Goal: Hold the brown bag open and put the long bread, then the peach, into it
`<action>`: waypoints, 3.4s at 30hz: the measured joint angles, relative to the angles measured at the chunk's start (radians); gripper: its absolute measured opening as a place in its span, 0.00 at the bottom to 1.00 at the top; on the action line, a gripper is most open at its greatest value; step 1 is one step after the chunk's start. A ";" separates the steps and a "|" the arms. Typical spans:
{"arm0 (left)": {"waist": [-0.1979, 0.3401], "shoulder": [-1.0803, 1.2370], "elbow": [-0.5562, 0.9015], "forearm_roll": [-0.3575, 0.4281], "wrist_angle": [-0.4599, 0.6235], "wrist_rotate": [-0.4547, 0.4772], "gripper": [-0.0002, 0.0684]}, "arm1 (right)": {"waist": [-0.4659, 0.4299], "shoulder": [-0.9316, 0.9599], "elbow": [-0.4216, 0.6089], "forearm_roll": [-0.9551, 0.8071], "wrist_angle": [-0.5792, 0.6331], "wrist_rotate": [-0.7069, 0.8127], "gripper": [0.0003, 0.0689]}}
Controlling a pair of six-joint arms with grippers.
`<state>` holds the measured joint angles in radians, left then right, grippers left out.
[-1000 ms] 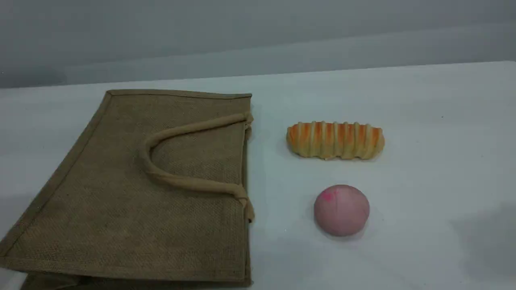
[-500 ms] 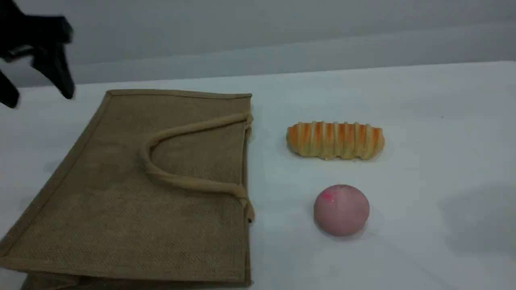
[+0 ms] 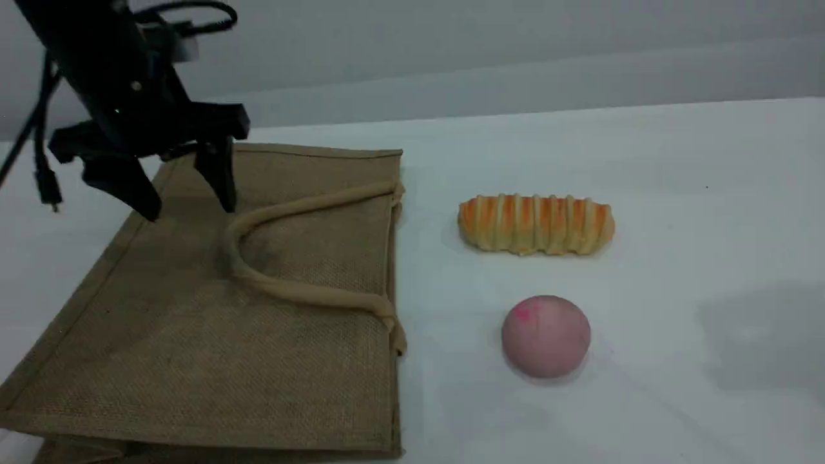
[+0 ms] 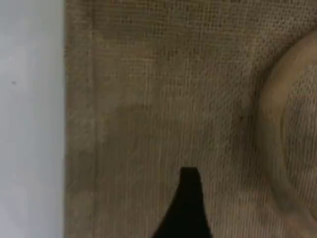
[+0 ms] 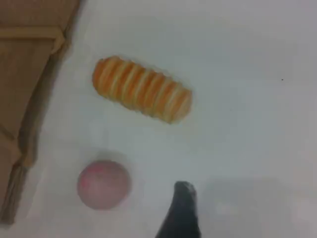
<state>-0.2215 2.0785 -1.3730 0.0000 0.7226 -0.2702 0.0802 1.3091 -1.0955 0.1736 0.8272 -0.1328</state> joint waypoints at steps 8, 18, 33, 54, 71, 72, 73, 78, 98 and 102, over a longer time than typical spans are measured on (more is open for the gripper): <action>-0.022 0.091 -0.058 -0.030 -0.034 -0.004 0.86 | 0.000 0.000 0.000 0.000 0.001 0.000 0.83; -0.044 0.186 -0.116 -0.029 -0.016 -0.004 0.86 | 0.000 0.000 0.000 0.000 0.003 0.000 0.83; -0.044 0.194 -0.116 -0.028 -0.023 0.008 0.27 | 0.000 0.000 0.000 0.000 0.003 0.000 0.83; -0.044 0.191 -0.561 -0.027 0.451 0.270 0.14 | -0.001 0.063 0.000 0.006 -0.001 -0.016 0.83; -0.044 0.084 -0.906 -0.141 0.502 0.404 0.14 | 0.001 0.271 0.000 0.013 -0.188 -0.410 0.83; -0.044 0.075 -0.906 -0.160 0.502 0.426 0.14 | 0.001 0.284 0.000 0.013 -0.193 -0.440 0.83; -0.044 0.068 -0.906 -0.181 0.502 0.448 0.14 | 0.001 0.297 0.000 0.013 -0.197 -0.465 0.83; -0.044 0.038 -0.906 -0.264 0.502 0.555 0.14 | 0.010 0.358 0.000 0.022 -0.201 -0.598 0.83; -0.044 0.032 -0.906 -0.316 0.499 0.794 0.14 | 0.161 0.568 0.000 0.019 -0.371 -0.898 0.83; -0.044 0.032 -0.904 -0.332 0.498 0.797 0.14 | 0.171 0.611 0.000 0.037 -0.426 -0.901 0.83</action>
<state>-0.2660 2.1106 -2.2771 -0.3316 1.2207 0.5265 0.2514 1.9204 -1.0955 0.2109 0.4012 -1.0334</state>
